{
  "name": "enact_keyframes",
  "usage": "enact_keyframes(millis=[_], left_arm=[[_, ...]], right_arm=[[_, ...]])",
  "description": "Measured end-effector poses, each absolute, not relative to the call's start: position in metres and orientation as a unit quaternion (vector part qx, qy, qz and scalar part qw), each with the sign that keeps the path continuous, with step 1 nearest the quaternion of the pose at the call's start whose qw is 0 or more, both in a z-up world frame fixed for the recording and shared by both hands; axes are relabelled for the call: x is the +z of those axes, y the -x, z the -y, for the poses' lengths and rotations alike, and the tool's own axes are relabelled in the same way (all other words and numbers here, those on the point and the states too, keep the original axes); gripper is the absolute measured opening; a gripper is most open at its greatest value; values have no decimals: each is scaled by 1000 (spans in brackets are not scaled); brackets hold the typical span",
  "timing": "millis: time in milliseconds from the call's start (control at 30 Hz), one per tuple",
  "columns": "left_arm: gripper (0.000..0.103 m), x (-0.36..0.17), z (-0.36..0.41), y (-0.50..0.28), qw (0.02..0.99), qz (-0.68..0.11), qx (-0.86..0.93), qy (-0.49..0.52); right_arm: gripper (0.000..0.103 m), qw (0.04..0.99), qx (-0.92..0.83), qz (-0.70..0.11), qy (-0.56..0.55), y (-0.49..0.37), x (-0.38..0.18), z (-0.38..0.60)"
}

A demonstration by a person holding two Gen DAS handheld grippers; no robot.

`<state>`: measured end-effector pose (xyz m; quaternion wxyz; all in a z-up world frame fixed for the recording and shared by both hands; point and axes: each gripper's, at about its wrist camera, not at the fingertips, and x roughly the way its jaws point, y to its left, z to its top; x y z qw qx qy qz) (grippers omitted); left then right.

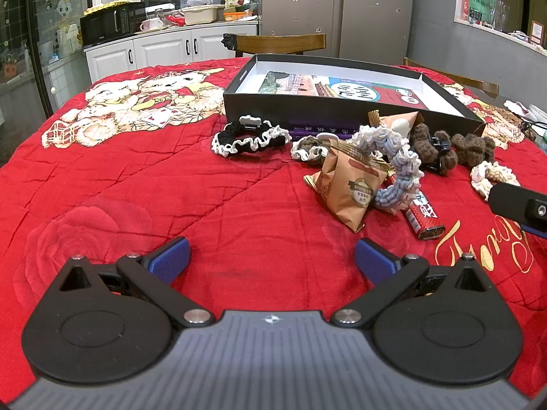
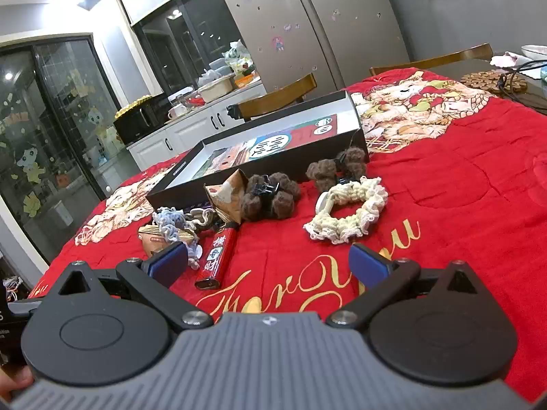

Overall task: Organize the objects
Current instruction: 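Move left tool to kraft bag while right tool approaches cream rope scrunchie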

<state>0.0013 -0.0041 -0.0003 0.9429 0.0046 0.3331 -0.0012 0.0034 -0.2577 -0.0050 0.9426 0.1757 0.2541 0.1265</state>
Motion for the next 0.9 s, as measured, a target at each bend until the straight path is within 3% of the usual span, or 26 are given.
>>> enact_keyframes(millis=[333, 900], left_arm=[[103, 1, 2, 2, 945, -326, -3, -3], [103, 16, 11, 20, 968, -249, -30, -19]], right_arm=[[103, 943, 122, -257, -171, -5, -5, 257], [103, 945, 85, -239, -206, -7, -4, 280]])
